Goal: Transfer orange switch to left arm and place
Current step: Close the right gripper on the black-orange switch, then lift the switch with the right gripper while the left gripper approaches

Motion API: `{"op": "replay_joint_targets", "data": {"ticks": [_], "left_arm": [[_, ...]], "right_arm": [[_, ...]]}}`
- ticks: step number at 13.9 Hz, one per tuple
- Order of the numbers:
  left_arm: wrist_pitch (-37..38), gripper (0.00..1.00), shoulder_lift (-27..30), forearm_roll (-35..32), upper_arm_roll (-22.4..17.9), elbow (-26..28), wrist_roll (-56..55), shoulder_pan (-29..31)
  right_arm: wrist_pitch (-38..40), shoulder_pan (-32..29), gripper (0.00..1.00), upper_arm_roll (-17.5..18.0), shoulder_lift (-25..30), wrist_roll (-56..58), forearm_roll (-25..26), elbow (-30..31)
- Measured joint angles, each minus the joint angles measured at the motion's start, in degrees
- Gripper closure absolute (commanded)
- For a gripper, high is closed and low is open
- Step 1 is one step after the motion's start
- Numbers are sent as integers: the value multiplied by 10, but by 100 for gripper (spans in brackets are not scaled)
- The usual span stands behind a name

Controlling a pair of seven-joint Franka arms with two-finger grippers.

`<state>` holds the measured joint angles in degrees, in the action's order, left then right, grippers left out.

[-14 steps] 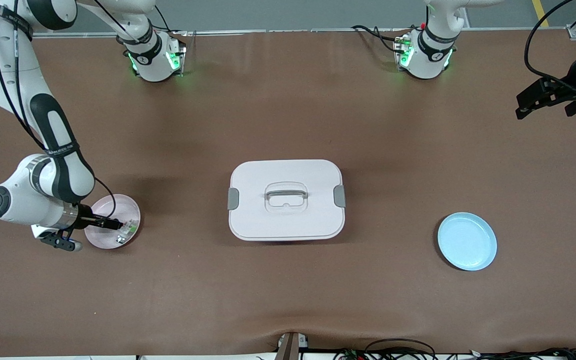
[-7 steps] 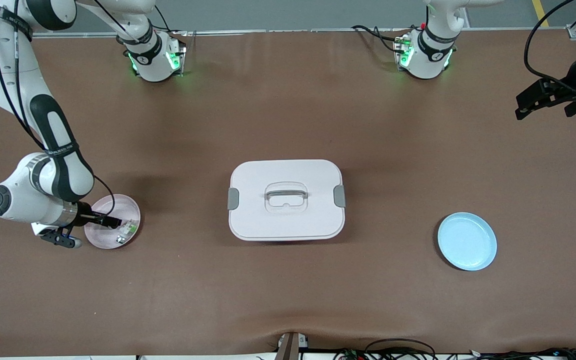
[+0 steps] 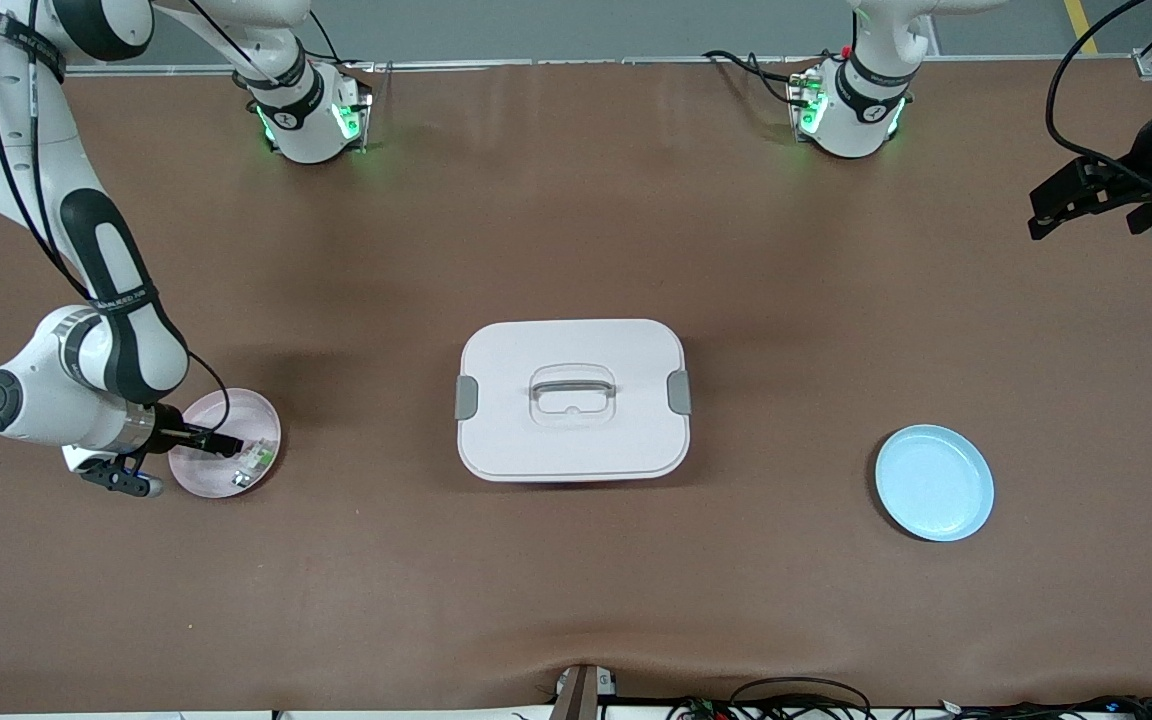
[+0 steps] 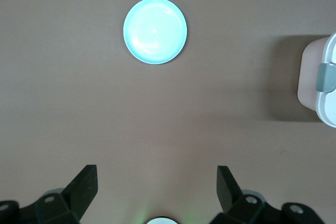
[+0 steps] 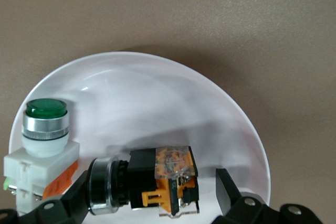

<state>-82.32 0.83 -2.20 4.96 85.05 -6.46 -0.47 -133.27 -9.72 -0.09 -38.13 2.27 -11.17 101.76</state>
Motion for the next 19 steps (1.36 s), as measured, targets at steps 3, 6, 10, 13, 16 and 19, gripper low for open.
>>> {"op": "replay_joint_targets", "data": {"ticks": [3, 6, 10, 13, 16, 19], "left_arm": [[0, 0, -8, 0, 0, 0, 0, 0], [-1, 0, -10, 0, 0, 0, 0, 0], [-1, 0, -10, 0, 0, -1, 0, 0], [-1, 0, -10, 0, 0, -1, 0, 0], [-1, 0, -10, 0, 0, -1, 0, 0], [-1, 0, -10, 0, 0, -1, 0, 0]], "right_arm": [[-2, 0, 42, 0, 0, 0, 0, 0], [-4, 1, 67, 0, 0, 0, 0, -1], [-5, 1, 73, 0, 0, 0, 0, -1], [2, 1, 73, -1, 2, 18, 5, -1], [58, -2, 75, -6, 23, 107, 12, -11], [127, -8, 75, -9, 53, 180, 12, -24]]}}
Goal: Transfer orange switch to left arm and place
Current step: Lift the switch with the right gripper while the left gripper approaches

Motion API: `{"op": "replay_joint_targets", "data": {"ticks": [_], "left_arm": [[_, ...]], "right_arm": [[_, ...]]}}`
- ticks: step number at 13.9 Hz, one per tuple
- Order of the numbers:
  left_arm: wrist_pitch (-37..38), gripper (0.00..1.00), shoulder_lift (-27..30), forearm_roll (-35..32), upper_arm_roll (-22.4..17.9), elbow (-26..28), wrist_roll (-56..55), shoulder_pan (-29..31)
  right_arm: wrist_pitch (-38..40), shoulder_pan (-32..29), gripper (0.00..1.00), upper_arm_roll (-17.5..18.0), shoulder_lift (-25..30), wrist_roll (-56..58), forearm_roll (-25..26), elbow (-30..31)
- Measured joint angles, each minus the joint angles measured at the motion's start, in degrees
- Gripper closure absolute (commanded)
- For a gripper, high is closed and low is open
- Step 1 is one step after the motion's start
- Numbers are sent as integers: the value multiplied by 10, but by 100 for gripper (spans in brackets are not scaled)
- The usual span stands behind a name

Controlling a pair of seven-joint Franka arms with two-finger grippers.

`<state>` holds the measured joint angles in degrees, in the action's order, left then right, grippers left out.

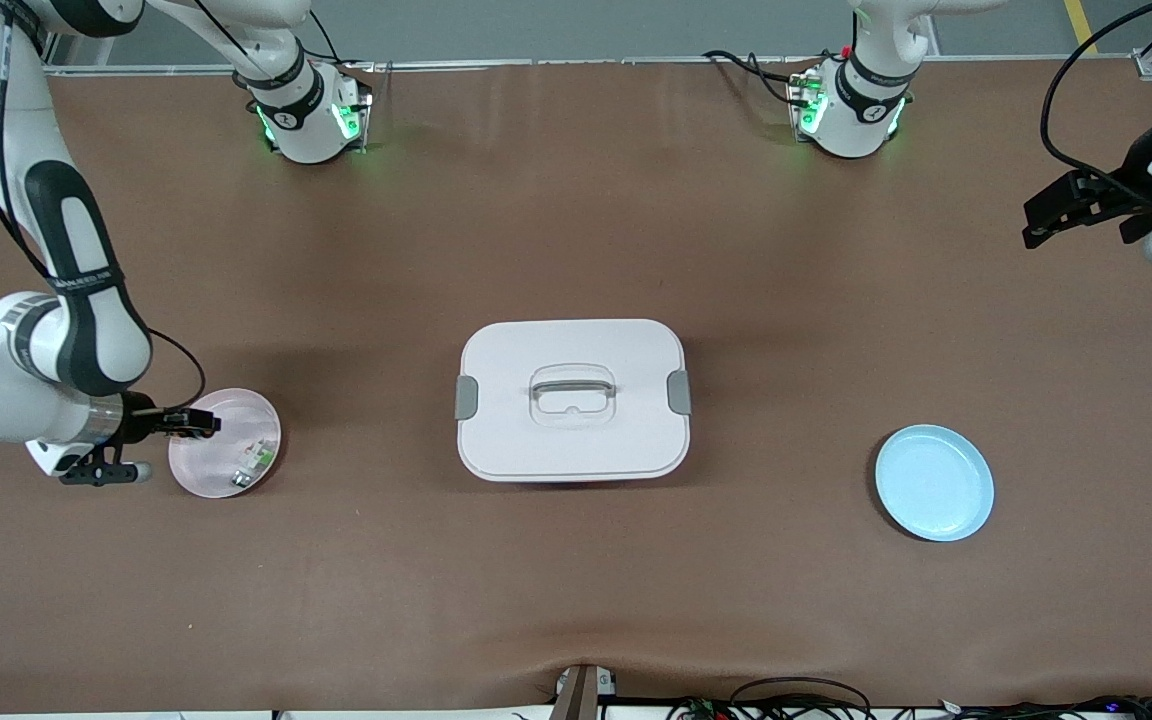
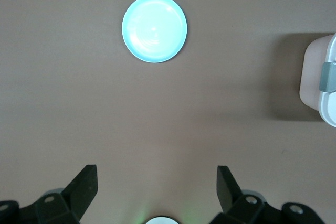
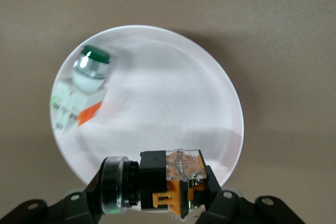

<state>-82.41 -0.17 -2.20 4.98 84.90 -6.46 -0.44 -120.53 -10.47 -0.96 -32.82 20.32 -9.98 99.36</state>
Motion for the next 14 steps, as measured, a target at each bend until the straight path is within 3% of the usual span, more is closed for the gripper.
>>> {"op": "replay_joint_targets", "data": {"ticks": [6, 14], "left_arm": [[-26, 0, -3, 0, 0, 0, 0, 0], [-44, 0, -54, 3, 0, 1, 0, 1]], "right_arm": [[52, 15, 77, 7, 47, 94, 14, -27], [50, 124, 81, 16, 107, 129, 22, -36]]}}
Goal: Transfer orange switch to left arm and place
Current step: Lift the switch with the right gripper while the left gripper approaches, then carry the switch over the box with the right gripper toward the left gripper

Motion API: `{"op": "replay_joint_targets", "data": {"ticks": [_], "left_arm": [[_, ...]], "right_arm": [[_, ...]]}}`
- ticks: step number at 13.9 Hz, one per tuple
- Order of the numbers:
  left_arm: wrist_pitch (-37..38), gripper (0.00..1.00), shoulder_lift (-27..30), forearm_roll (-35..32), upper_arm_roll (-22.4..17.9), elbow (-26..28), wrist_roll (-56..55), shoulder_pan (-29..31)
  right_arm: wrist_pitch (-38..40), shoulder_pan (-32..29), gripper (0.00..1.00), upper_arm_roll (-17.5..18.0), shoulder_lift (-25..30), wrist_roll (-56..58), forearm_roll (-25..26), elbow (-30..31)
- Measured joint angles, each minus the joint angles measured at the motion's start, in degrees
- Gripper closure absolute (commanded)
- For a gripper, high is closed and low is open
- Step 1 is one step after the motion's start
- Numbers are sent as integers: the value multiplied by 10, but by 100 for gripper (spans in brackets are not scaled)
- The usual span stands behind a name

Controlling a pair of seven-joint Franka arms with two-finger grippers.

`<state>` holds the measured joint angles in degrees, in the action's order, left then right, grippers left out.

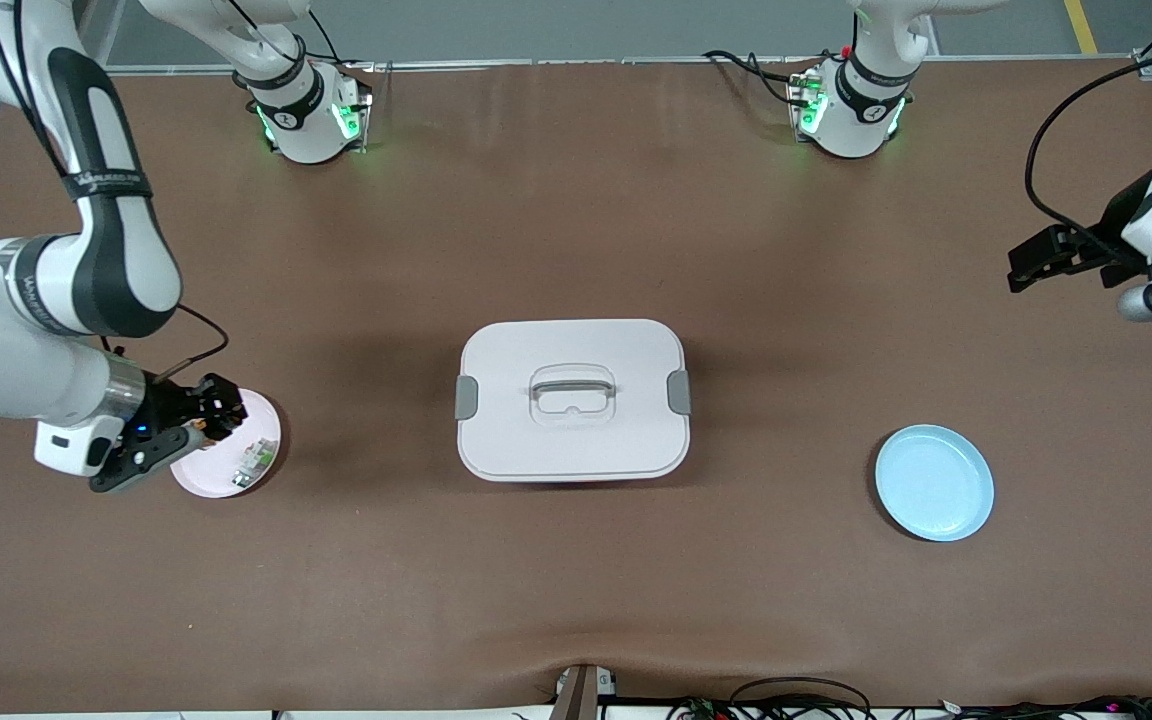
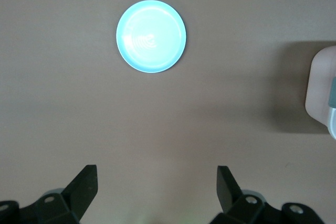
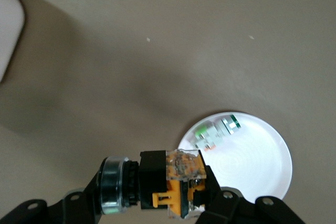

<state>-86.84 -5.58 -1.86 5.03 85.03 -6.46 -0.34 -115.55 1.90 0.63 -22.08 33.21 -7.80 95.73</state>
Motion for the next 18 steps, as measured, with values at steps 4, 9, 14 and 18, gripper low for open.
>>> {"op": "replay_joint_targets", "data": {"ticks": [4, 9, 14, 18], "left_arm": [[-11, 0, -18, 32, 10, -1, 0, -13], [-50, 0, -39, 122, 19, -8, 7, -23], [-80, 0, -70, 139, 65, -35, 9, -30], [-97, 0, -98, 186, 73, -50, 10, -31]], "right_arm": [[-2, 41, 84, 3, 14, 10, -26, -15], [-4, 77, 84, 3, 17, -16, -146, -16], [-39, 130, 84, 13, 16, -172, -259, -15], [-55, 165, 84, 15, 16, -320, -410, -15]]}}
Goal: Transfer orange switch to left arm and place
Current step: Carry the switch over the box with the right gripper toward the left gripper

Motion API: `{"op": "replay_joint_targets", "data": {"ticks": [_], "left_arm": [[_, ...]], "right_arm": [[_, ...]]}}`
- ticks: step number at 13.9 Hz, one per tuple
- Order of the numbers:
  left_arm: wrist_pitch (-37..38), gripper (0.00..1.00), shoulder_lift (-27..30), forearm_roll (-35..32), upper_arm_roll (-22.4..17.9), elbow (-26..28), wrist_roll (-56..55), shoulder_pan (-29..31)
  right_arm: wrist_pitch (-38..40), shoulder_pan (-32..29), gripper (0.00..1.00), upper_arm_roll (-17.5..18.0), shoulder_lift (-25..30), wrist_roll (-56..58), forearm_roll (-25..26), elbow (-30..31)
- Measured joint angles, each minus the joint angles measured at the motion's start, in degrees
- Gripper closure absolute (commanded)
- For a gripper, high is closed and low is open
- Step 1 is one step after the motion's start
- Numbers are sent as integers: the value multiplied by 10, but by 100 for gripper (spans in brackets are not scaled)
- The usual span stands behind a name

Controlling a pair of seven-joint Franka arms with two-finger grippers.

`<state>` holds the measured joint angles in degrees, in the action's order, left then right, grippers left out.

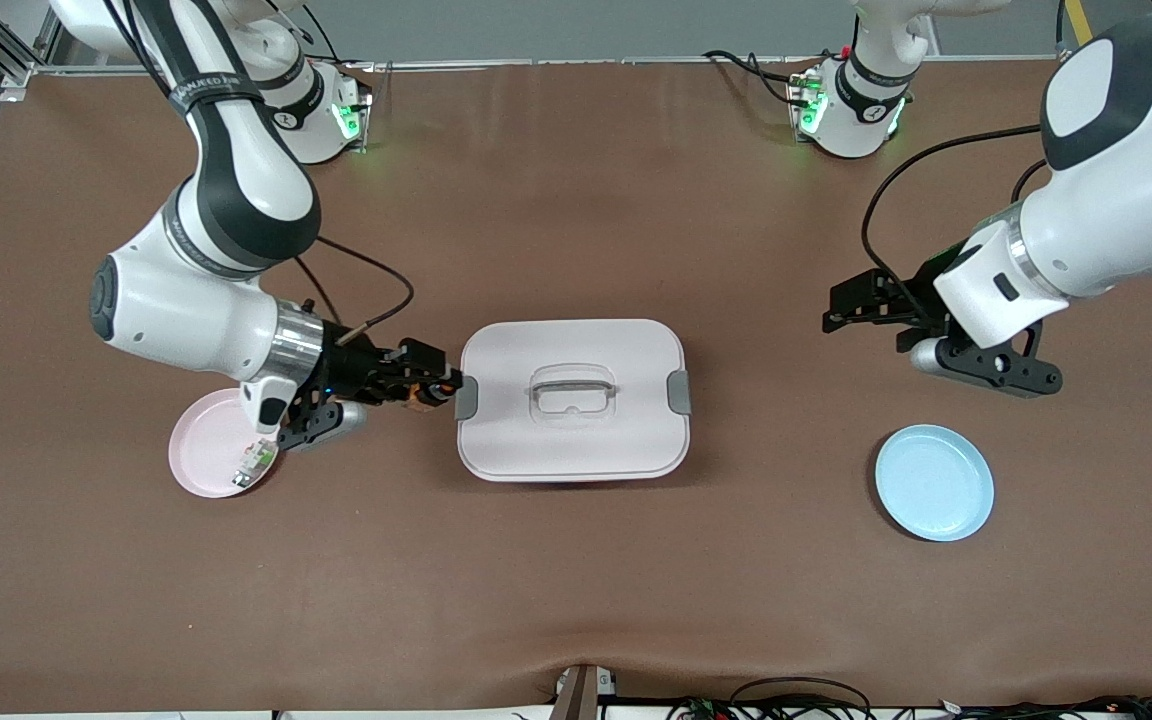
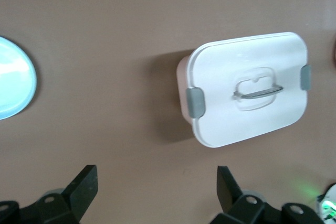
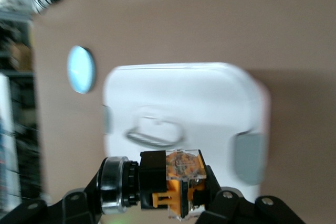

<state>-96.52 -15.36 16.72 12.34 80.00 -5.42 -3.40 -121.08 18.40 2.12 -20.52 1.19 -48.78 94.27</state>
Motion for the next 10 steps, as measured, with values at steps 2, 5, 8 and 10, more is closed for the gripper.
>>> {"op": "replay_joint_targets", "data": {"ticks": [2, 5, 8, 10], "left_arm": [[-7, 0, -12, 34, 0, -2, 1, 1], [-8, 0, -23, 81, 0, -3, 1, 4], [-8, 0, -24, 96, 0, -4, -3, 4], [-8, 0, -24, 98, 0, -5, -9, 3]], "right_arm": [[-6, 9, 84, 0, -1, -68, -77, 0], [-25, 24, 84, 0, -10, -143, -199, 1], [-62, 44, 84, 0, -30, -195, -333, 2], [-83, 57, 84, 0, -46, -208, -411, 3]]}}
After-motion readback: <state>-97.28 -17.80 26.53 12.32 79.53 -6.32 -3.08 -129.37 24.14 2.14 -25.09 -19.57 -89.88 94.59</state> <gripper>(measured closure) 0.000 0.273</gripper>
